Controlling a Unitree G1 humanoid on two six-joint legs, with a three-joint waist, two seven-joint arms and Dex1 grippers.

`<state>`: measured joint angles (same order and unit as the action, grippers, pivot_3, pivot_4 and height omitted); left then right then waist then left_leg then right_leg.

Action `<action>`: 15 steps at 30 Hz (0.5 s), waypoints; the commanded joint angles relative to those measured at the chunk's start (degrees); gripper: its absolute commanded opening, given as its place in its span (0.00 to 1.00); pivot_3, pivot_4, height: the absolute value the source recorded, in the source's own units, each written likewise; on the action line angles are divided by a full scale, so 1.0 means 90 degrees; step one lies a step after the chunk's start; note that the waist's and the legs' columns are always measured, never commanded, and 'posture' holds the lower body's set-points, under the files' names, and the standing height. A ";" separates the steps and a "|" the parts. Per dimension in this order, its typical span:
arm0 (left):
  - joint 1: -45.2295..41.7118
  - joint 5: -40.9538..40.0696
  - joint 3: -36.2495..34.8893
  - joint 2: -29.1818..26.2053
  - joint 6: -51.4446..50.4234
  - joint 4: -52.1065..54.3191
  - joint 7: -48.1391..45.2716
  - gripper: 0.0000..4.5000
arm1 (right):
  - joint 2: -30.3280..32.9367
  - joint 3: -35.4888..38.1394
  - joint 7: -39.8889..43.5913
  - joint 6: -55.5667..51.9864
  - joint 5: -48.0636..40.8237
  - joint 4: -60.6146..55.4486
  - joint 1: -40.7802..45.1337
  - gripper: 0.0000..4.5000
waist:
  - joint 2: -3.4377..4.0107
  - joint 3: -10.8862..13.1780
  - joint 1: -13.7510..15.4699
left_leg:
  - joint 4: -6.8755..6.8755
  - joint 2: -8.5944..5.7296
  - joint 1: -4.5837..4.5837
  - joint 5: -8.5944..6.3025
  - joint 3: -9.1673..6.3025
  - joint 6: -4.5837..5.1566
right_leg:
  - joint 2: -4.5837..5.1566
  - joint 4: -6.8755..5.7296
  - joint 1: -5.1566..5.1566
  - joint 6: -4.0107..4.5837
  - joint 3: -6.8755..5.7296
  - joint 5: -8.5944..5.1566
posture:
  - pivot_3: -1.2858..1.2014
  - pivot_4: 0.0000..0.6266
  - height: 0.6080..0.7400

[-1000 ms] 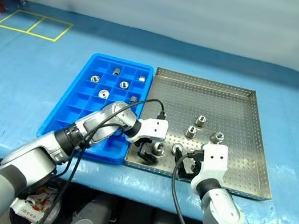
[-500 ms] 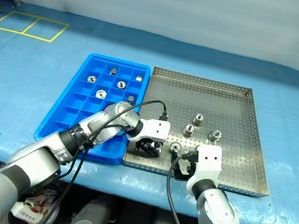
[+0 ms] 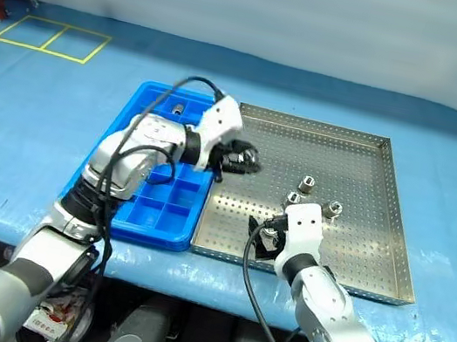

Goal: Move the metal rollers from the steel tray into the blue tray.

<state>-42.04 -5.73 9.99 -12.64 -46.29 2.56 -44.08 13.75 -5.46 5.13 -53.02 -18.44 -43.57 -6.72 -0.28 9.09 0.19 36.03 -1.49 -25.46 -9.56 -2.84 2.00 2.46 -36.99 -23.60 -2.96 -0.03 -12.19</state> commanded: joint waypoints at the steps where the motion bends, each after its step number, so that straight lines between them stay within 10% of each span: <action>1: 0.0532 0.0179 -0.0799 0.0259 0.0147 0.0728 0.1413 0.38 | 0.0052 -0.0164 0.0167 0.0211 0.0030 -0.0093 0.0183 1.00 | -0.0001 0.0001 0.0016 | -0.0003 0.0000 0.0004 0.0000 0.0000 0.0000 | 0.0002 -0.0002 0.0004 0.0000 0.0000 0.0000 | 0.57 0.24 1.00; 15: 0.1919 0.1321 -0.1296 0.0538 0.0494 0.0675 0.4485 0.38 | 0.0222 -0.0390 0.0518 0.0267 0.0162 0.0278 0.0530 1.00 | -0.0006 0.0002 0.0491 | 0.0004 -0.0013 0.0010 0.0010 0.0001 -0.0003 | 0.0008 0.0006 0.0012 0.0026 0.0002 0.0002 | 0.59 0.24 1.00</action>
<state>-24.43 4.78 -0.29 -8.38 -43.30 8.30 -6.71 15.52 -9.18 9.43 -51.36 -17.05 -40.22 -2.59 -0.34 9.11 4.60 36.07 -1.59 -25.38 -9.46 -2.83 1.96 2.52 -36.93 -23.50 -2.70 -0.01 -12.15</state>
